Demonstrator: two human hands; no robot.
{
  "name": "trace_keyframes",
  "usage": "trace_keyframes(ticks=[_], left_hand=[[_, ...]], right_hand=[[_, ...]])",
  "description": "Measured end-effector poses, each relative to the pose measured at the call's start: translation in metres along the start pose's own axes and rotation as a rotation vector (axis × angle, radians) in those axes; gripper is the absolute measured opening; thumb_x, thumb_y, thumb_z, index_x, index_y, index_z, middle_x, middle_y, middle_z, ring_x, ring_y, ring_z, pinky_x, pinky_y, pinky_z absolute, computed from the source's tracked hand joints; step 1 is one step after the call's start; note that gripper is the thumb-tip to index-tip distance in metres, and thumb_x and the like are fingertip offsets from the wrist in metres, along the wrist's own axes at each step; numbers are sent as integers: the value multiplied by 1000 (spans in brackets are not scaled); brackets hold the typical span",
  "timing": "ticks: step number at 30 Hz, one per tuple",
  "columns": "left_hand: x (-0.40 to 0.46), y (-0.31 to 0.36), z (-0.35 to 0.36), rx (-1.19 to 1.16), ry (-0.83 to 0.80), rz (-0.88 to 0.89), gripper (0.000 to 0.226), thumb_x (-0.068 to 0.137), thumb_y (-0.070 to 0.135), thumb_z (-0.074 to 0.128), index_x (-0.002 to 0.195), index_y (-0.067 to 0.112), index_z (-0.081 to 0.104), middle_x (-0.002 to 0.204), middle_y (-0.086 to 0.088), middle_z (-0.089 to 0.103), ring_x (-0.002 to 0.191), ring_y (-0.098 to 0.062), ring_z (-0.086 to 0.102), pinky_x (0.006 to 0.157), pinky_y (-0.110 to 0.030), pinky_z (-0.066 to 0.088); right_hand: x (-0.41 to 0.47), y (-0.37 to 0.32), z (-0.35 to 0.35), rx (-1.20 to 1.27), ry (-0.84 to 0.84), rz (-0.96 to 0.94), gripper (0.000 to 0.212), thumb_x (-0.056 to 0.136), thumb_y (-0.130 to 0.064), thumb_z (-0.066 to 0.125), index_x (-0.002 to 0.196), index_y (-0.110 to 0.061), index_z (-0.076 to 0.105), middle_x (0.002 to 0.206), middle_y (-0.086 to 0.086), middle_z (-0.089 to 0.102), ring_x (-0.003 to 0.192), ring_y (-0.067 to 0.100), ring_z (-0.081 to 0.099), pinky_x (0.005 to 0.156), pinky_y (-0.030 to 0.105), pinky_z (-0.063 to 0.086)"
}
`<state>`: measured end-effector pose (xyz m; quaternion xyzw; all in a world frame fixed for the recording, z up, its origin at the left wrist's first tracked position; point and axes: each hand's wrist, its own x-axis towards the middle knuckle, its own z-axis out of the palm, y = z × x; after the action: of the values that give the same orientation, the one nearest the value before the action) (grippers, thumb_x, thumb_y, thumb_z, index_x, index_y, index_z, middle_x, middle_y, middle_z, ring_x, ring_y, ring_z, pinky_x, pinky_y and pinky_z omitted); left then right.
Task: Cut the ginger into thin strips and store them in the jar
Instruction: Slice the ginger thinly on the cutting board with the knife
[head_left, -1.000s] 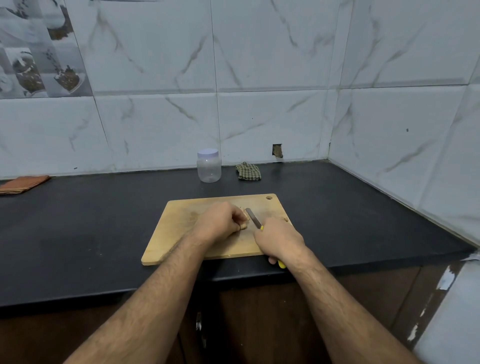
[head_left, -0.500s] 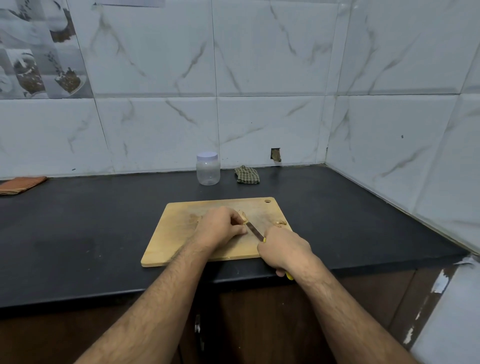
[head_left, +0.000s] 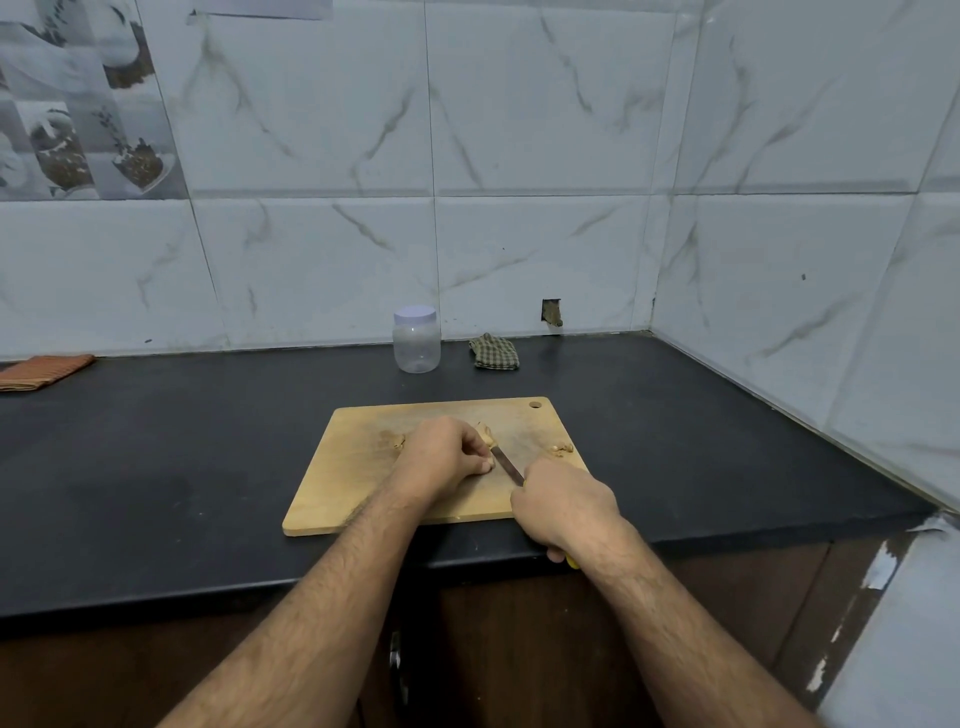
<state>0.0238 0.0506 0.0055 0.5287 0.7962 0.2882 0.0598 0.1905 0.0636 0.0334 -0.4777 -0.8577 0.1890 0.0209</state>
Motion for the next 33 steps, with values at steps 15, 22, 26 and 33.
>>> trace_keyframes(ticks=[15, 22, 26, 33], left_hand=[[8, 9, -10, -13, -78, -226, 21, 84, 27, 75, 66, 25, 66, 71, 9, 64, 72, -9, 57, 62, -25, 44], [9, -1, -10, -161, -72, -256, 5, 82, 20, 78, 78, 21, 76, 84, 5, 73, 77, -10, 61, 69, -24, 46], [8, -3, -13, -153, -98, -250, 4, 82, 17, 77, 82, 20, 79, 85, 6, 74, 79, -9, 61, 70, -23, 47], [3, -3, -1, -98, -5, -191, 7, 84, 18, 75, 79, 22, 77, 84, 8, 72, 79, -8, 61, 71, -24, 44]], right_hand=[[12, -8, 2, 87, -60, -19, 15, 89, -13, 42, 89, -14, 57, 71, 4, 73, 45, 16, 60, 61, 30, 53], [11, -13, 0, 94, -59, -35, 13, 91, -13, 41, 89, -14, 54, 70, 3, 69, 46, 15, 59, 52, 26, 48], [8, -17, -1, 97, -46, -34, 12, 95, -14, 42, 91, -14, 53, 71, 2, 66, 46, 13, 57, 48, 25, 46], [0, -22, -2, 59, -11, -13, 12, 96, -13, 43, 88, -15, 52, 75, 2, 63, 48, 14, 58, 45, 23, 40]])
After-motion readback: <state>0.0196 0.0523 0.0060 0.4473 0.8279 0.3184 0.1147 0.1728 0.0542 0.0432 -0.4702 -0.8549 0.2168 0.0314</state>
